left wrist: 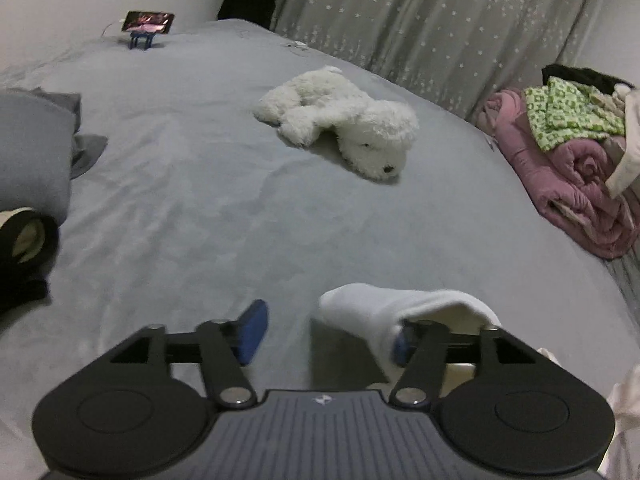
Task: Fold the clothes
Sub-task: 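Lower the sweatshirt flat onto the bed and open both grippers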
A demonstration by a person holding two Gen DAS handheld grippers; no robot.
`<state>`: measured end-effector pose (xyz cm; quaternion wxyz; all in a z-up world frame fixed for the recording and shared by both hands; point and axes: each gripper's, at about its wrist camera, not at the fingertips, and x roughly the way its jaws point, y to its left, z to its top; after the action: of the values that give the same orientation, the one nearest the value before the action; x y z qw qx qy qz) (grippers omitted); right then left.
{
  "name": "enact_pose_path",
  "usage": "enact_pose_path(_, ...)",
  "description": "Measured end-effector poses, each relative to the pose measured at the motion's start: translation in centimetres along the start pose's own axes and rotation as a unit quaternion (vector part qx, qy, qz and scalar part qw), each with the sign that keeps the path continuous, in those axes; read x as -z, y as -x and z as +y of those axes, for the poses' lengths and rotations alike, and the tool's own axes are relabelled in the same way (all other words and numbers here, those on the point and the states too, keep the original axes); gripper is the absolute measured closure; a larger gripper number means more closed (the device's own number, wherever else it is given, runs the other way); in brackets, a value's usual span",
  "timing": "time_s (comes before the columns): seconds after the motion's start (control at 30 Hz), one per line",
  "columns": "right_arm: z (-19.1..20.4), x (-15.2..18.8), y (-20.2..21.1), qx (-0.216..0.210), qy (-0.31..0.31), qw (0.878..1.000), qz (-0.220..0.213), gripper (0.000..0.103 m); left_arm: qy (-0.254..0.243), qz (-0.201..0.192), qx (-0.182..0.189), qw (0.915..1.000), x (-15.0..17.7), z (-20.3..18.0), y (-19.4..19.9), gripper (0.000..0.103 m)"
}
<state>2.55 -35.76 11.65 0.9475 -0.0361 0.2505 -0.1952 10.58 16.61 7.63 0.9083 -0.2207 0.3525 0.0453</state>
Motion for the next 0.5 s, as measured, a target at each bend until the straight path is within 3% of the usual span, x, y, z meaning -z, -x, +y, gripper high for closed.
enact_pose_path(0.07, 1.6, -0.2, 0.6, -0.018, 0.013, 1.0, 0.003, 0.071, 0.025, 0.007, 0.012, 0.9996, 0.0, 1.1, 0.5, 0.036)
enact_pose_path(0.2, 4.7, 1.2, 2.0, -0.128, 0.004, 0.99, 0.054, 0.053, 0.075, 0.021, 0.037, 0.9963, 0.0, 3.4, 1.4, 0.03)
enact_pose_path(0.27, 5.5, 1.7, 2.7, -0.211, -0.004, 0.973, 0.098, 0.046, 0.095, 0.039, 0.044, 0.9937, 0.1, 4.3, 1.5, 0.027)
enact_pose_path(0.37, 6.9, 3.8, 4.1, -0.331, 0.009, 0.929, 0.165, 0.035, 0.092, 0.071, 0.025, 0.993, 0.6, 4.9, 1.6, 0.024)
enact_pose_path(0.43, 8.3, 4.6, 4.4, -0.355, 0.049, 0.915, 0.184, 0.03, 0.068, 0.091, 0.014, 0.9934, 1.1, 5.1, 2.1, 0.024)
enact_pose_path(0.5, 9.4, 5.1, 4.9, -0.354, 0.086, 0.913, 0.186, 0.03, 0.034, 0.094, 0.016, 0.9948, 1.9, 5.1, 3.1, 0.024)
